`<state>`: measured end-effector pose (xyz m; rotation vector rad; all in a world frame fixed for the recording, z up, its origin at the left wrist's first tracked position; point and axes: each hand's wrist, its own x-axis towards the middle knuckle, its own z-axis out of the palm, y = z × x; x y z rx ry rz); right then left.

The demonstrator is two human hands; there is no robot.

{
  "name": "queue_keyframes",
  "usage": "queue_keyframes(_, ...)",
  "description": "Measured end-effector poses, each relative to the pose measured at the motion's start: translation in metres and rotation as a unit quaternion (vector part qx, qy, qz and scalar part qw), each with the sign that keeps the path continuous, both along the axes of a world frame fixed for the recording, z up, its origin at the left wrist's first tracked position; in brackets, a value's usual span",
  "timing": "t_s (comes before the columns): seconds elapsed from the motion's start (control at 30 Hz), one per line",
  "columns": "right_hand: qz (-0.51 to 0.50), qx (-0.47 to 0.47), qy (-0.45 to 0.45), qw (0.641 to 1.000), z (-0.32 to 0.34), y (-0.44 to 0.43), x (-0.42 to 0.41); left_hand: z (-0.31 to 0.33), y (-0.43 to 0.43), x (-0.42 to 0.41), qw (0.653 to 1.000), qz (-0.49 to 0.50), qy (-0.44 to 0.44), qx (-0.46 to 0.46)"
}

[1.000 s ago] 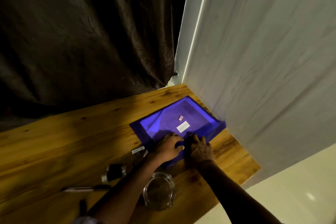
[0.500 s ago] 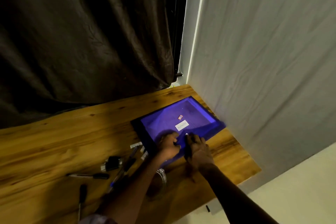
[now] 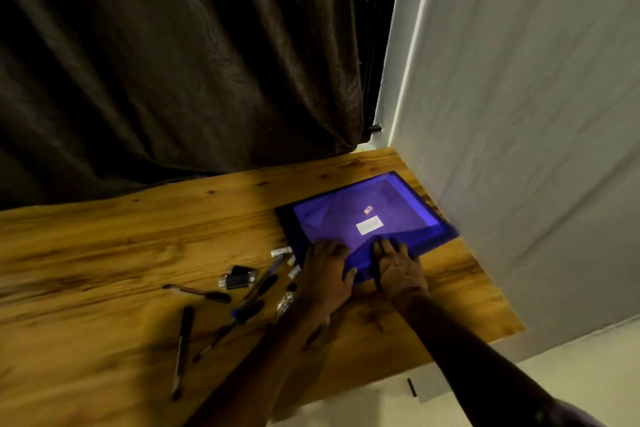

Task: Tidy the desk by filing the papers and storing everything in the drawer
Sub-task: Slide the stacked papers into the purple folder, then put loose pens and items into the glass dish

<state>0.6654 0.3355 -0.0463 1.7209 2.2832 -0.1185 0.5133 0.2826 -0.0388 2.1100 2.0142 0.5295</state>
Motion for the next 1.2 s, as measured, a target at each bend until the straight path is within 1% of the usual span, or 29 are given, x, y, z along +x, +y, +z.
queue_keyframes(0.07,0.001,-0.007,0.000,1.000,0.003,-0.001,0.000,-0.006,-0.025,-0.007,0.996,0.054,-0.016,0.065)
queue_keyframes(0.13,0.000,-0.010,0.019,1.000,0.005,-0.004,0.004,-0.010,-0.052,-0.018,0.990,0.105,-0.019,0.095)
queue_keyframes(0.2,0.001,0.013,0.060,0.998,0.006,-0.007,0.007,-0.017,-0.080,-0.031,0.984,0.152,-0.026,0.085)
queue_keyframes(0.3,0.011,0.063,0.130,0.989,0.010,-0.014,0.003,-0.025,-0.110,-0.041,0.981,0.187,-0.036,0.023)
queue_keyframes(0.43,0.102,0.048,0.157,0.981,0.022,-0.023,-0.025,-0.024,-0.134,-0.043,0.976,0.195,-0.084,-0.047)
queue_keyframes(0.57,0.193,-0.006,0.227,0.955,0.030,-0.028,-0.057,-0.035,-0.142,-0.042,0.980,0.175,-0.089,-0.012)
queue_keyframes(0.67,0.231,-0.021,0.258,0.938,0.033,-0.031,-0.078,-0.039,-0.142,-0.044,0.981,0.169,-0.099,0.006)
queue_keyframes(0.83,0.270,-0.048,0.233,0.933,0.034,-0.029,-0.105,-0.046,-0.144,-0.051,0.982,0.166,-0.085,0.036)
queue_keyframes(0.97,0.285,-0.039,0.185,0.940,0.026,-0.026,-0.117,-0.050,-0.153,-0.064,0.977,0.189,-0.103,-0.007)
queue_keyframes(1.1,0.299,-0.017,0.121,0.946,0.020,-0.018,-0.126,-0.059,-0.159,-0.072,0.972,0.217,-0.087,0.019)
queue_keyframes(1.2,0.301,-0.015,0.106,0.948,0.018,-0.014,-0.132,-0.059,-0.155,-0.072,0.969,0.234,-0.079,0.006)
